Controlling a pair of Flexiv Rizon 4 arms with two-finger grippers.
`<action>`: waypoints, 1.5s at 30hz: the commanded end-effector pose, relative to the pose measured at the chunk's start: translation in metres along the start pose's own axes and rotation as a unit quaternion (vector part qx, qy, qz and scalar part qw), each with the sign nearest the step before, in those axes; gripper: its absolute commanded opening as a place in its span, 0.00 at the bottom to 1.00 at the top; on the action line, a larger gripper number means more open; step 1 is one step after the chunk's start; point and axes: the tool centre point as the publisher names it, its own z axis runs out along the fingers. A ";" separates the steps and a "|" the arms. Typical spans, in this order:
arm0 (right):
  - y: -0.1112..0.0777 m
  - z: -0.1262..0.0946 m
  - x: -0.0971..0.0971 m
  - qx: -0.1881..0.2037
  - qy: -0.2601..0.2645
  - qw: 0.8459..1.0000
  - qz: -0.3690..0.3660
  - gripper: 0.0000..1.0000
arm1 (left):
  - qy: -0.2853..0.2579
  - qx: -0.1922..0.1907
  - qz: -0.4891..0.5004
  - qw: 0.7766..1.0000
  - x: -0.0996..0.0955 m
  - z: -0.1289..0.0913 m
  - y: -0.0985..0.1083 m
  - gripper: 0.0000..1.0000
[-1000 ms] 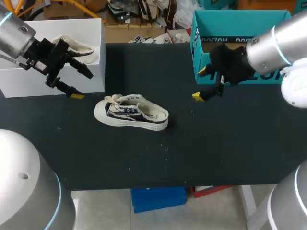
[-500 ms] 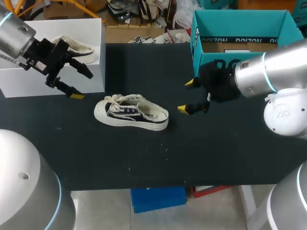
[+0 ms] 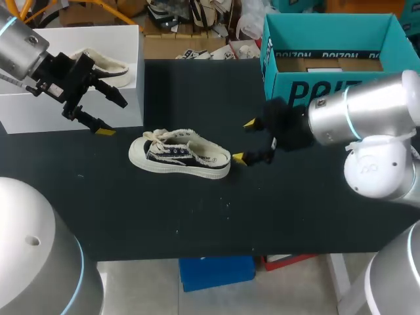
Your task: Take the shoe out of the shoebox, open the shoe tongue, remove and reinsert the insole, then place the shoe into the shoebox
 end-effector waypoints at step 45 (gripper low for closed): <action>-0.036 0.101 -0.004 -0.019 0.034 0.999 0.026 1.00 | -0.002 0.000 0.001 1.000 0.000 0.001 0.001 1.00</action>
